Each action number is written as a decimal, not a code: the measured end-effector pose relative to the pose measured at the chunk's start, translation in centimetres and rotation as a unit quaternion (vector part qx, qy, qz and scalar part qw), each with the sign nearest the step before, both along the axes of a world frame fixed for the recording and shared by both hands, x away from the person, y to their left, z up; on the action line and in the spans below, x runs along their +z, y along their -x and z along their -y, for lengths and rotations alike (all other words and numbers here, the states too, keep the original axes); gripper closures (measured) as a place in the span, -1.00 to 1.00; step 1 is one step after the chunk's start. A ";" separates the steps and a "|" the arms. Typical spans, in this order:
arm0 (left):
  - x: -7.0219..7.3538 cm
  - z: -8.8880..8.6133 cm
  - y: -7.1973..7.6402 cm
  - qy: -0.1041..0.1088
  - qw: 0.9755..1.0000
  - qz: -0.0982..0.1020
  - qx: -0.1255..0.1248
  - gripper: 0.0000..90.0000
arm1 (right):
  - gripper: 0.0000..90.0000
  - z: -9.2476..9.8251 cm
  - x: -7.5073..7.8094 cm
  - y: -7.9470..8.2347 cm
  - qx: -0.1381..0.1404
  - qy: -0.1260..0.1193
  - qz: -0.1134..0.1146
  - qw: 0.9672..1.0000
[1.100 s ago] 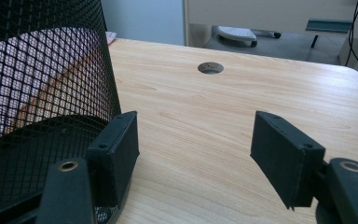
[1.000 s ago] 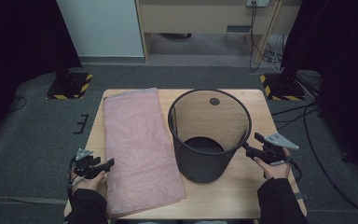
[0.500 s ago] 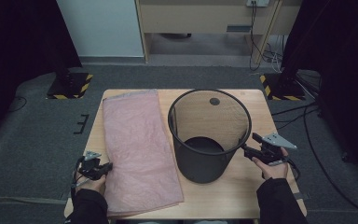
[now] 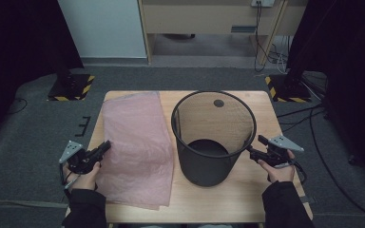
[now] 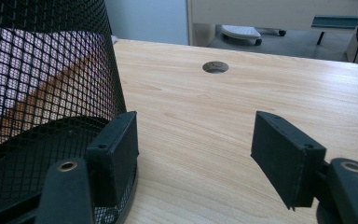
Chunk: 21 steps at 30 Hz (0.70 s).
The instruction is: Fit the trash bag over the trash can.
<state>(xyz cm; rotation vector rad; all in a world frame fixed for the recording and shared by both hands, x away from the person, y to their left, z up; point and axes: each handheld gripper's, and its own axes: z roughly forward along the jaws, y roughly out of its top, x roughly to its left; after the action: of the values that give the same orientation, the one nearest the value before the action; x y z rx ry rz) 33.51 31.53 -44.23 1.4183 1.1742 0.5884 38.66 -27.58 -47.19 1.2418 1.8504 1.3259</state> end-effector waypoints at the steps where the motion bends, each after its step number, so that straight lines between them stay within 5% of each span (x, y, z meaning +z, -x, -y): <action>1: 0.7 0.2 0.0 0.006 1.000 0.016 -0.002 1.00 | -0.30 0.0 0.0 0.0 -0.001 -0.001 0.002 1.000; 6: 3.6 1.0 0.1 0.013 0.997 0.071 -0.012 1.00 | -0.30 0.1 -0.1 0.0 -0.002 0.001 0.000 1.000; 12: 6.3 1.5 0.3 0.045 0.992 0.117 0.004 1.00 | -0.30 0.2 -0.1 0.0 -0.001 0.003 -0.002 1.000; 21: 9.1 2.2 -1.1 0.061 0.986 0.154 0.030 1.00 | -0.30 0.0 -0.3 -0.2 0.002 0.008 0.004 1.000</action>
<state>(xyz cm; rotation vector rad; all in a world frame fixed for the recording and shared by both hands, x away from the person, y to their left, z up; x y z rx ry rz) 34.61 29.28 -35.09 1.1446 0.9897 0.7358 38.85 -27.60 -47.48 1.2246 1.8541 1.3145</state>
